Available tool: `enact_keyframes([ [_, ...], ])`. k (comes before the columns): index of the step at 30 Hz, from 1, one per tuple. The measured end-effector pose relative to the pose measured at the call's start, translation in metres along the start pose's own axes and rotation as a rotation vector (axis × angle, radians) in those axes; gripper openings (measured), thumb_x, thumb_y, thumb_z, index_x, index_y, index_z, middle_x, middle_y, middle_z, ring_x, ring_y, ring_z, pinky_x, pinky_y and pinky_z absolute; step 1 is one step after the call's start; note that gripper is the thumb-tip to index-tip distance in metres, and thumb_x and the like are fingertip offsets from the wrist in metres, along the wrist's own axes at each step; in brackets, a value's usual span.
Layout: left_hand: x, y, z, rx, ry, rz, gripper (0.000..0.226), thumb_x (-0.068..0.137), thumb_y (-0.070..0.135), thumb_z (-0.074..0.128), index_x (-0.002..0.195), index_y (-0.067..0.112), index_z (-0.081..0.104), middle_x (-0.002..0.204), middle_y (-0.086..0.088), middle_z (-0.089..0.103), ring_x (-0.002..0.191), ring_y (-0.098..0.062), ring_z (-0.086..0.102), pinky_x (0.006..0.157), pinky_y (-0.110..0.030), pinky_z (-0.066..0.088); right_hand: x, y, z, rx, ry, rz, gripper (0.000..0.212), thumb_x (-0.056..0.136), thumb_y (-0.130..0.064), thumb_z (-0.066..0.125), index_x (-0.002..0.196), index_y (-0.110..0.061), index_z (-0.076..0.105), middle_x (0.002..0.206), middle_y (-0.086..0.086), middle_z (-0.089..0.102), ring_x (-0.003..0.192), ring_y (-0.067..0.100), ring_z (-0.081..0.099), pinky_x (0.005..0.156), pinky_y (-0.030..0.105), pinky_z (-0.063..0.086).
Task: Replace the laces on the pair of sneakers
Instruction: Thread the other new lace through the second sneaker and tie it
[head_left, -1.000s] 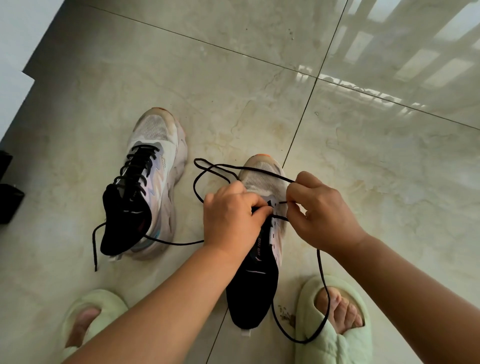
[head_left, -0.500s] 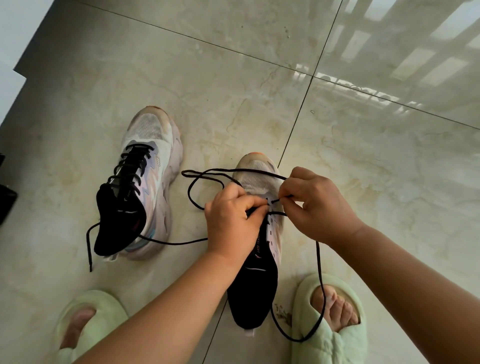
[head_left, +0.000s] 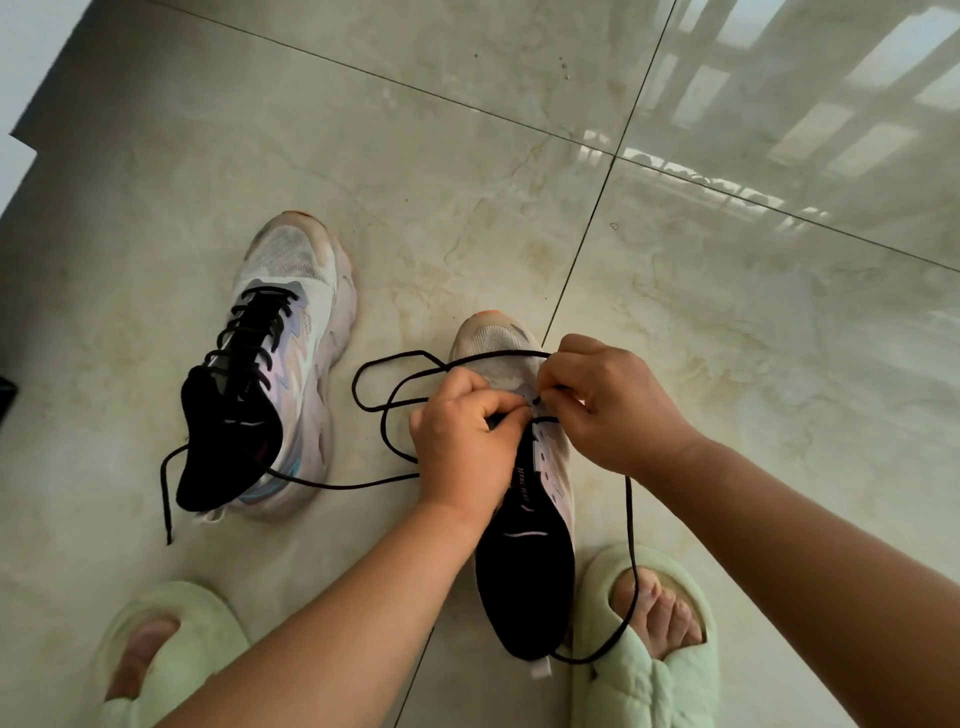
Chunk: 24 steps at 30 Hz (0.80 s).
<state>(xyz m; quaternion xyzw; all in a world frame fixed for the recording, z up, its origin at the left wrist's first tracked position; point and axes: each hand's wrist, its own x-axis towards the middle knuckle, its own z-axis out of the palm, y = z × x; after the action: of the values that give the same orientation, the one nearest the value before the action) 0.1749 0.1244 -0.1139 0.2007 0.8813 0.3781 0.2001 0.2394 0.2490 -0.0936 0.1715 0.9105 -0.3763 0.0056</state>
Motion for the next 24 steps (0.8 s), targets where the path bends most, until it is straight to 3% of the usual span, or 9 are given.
enact_keyframes([
  [6, -0.002, 0.003, 0.001, -0.048, -0.003, -0.082, 0.002, 0.072, 0.014, 0.077, 0.073, 0.014, 0.075, 0.077, 0.001, 0.055, 0.073, -0.021, 0.057, 0.079, -0.049, 0.046, 0.003, -0.002, 0.003, -0.048, -0.059, -0.041, 0.010, 0.077, 0.005, 0.054, 0.069, 0.002, 0.059, 0.071, 0.000, 0.045, 0.060, 0.027, 0.047, 0.055, 0.032, 0.036],
  [11, -0.004, 0.005, 0.000, -0.021, -0.019, -0.117, 0.002, 0.075, 0.015, 0.075, 0.076, 0.015, 0.076, 0.079, 0.002, 0.054, 0.075, -0.020, 0.056, 0.083, -0.049, 0.044, 0.007, -0.001, 0.005, -0.088, -0.113, -0.057, 0.011, 0.079, 0.003, 0.054, 0.071, 0.002, 0.061, 0.073, 0.007, 0.050, 0.067, 0.027, 0.050, 0.059, 0.035, 0.040],
  [14, -0.006, 0.006, -0.002, 0.036, 0.014, -0.093, 0.004, 0.073, 0.019, 0.076, 0.077, 0.020, 0.076, 0.078, 0.008, 0.048, 0.080, -0.018, 0.057, 0.090, -0.037, 0.036, 0.005, 0.001, 0.006, 0.046, -0.025, 0.037, 0.008, 0.077, 0.003, 0.062, 0.071, 0.001, 0.067, 0.073, 0.004, 0.051, 0.065, 0.024, 0.053, 0.059, 0.033, 0.042],
  [16, -0.008, 0.007, -0.005, 0.213, 0.073, -0.042, 0.005, 0.070, 0.027, 0.078, 0.072, 0.025, 0.074, 0.079, 0.011, 0.048, 0.087, -0.017, 0.055, 0.083, -0.026, 0.019, 0.003, 0.003, 0.006, 0.143, 0.043, 0.107, 0.007, 0.073, 0.003, 0.066, 0.070, -0.002, 0.069, 0.074, 0.001, 0.053, 0.065, 0.019, 0.054, 0.060, 0.025, 0.043],
  [19, -0.013, 0.007, -0.007, 0.383, 0.122, 0.030, 0.012, 0.066, 0.033, 0.081, 0.065, 0.024, 0.073, 0.076, 0.004, 0.058, 0.082, -0.023, 0.055, 0.073, -0.026, 0.011, 0.000, 0.004, 0.006, 0.165, 0.070, 0.147, 0.010, 0.072, 0.003, 0.068, 0.070, -0.006, 0.069, 0.073, -0.001, 0.054, 0.066, 0.014, 0.054, 0.059, 0.013, 0.038],
  [24, -0.015, 0.007, 0.001, 0.383, 0.151, 0.022, 0.010, 0.069, 0.032, 0.079, 0.072, 0.023, 0.075, 0.079, 0.002, 0.061, 0.081, -0.025, 0.054, 0.074, -0.026, 0.011, -0.003, 0.006, 0.007, 0.155, 0.048, 0.099, 0.013, 0.075, 0.008, 0.062, 0.074, -0.002, 0.069, 0.074, 0.003, 0.055, 0.065, 0.019, 0.054, 0.059, 0.024, 0.041],
])
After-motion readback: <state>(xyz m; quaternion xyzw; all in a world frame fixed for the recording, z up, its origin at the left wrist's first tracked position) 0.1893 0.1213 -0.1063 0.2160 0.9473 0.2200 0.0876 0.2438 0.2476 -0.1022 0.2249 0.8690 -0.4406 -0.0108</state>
